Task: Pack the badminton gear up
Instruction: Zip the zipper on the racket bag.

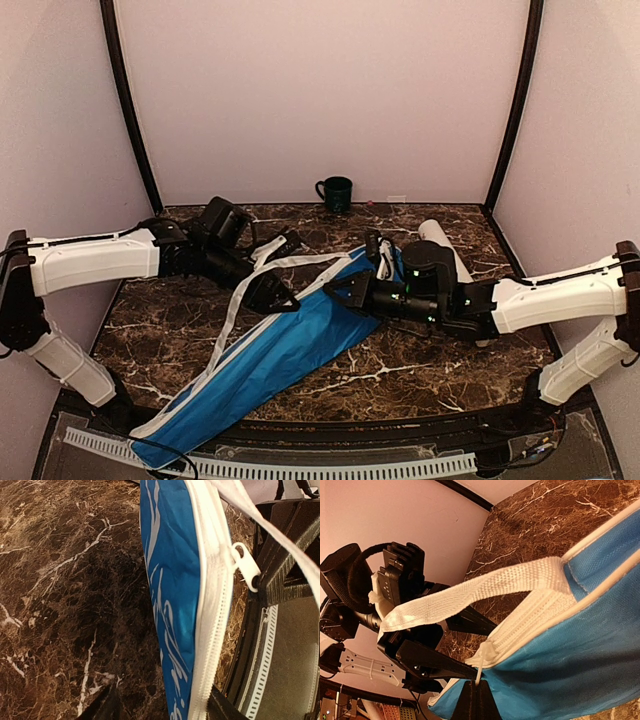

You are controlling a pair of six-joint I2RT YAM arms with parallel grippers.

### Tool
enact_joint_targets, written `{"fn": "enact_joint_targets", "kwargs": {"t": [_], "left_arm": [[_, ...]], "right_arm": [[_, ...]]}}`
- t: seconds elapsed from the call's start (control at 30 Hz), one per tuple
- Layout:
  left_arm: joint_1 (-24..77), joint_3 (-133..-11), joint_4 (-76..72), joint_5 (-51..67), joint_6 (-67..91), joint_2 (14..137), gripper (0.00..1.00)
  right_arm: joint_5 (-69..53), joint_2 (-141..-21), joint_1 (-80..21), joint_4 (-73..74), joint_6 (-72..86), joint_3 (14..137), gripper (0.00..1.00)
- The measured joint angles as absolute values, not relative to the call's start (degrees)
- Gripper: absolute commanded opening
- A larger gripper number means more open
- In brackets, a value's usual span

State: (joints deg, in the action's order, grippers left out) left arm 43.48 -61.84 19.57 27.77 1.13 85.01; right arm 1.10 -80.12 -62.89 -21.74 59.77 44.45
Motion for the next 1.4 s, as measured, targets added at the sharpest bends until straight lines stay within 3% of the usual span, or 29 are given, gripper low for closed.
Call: {"fn": "enact_joint_targets", "kwargs": {"t": [0.3, 0.43, 0.53, 0.6, 0.83, 1.1, 1.17, 1.23, 1.4], "left_arm": [[44.16, -64.82, 26.22, 15.11, -5.43, 84.66, 0.56], [44.69, -64.86, 26.35, 10.9, -6.33, 84.62, 0.51], [43.51, -64.14, 24.56, 7.25, -6.76, 84.05, 0.4], [42.37, -63.16, 23.59, 7.25, -6.92, 83.05, 0.37], [42.54, -62.28, 21.58, 12.78, -5.72, 81.03, 0.41], [42.5, -62.06, 22.28, 13.43, -5.39, 81.28, 0.38], [42.5, -62.06, 22.13, 14.7, -5.37, 80.88, 0.37], [42.48, -62.06, 21.85, 16.14, -5.37, 80.44, 0.37], [42.59, -62.06, 21.08, 20.86, -5.32, 79.9, 0.35]], "right_arm": [[1.17, -80.12, -62.61, -22.68, 59.02, 43.88, 0.0], [1.04, -80.12, -62.43, -23.22, 58.87, 43.88, 0.0], [-0.21, -80.09, -62.78, -23.62, 58.76, 43.88, 0.0], [-0.47, -80.09, -62.85, -23.79, 58.74, 43.88, 0.0], [0.05, -79.94, -62.85, -23.27, 58.46, 43.86, 0.0], [6.24, -78.22, -62.85, -14.39, 53.41, 44.38, 0.39], [6.94, -78.19, -62.83, -12.45, 51.33, 44.93, 0.55], [6.85, -78.19, -62.83, -11.99, 50.52, 45.32, 0.65], [3.6, -78.76, -62.89, -14.96, 45.71, 47.29, 0.68]]}}
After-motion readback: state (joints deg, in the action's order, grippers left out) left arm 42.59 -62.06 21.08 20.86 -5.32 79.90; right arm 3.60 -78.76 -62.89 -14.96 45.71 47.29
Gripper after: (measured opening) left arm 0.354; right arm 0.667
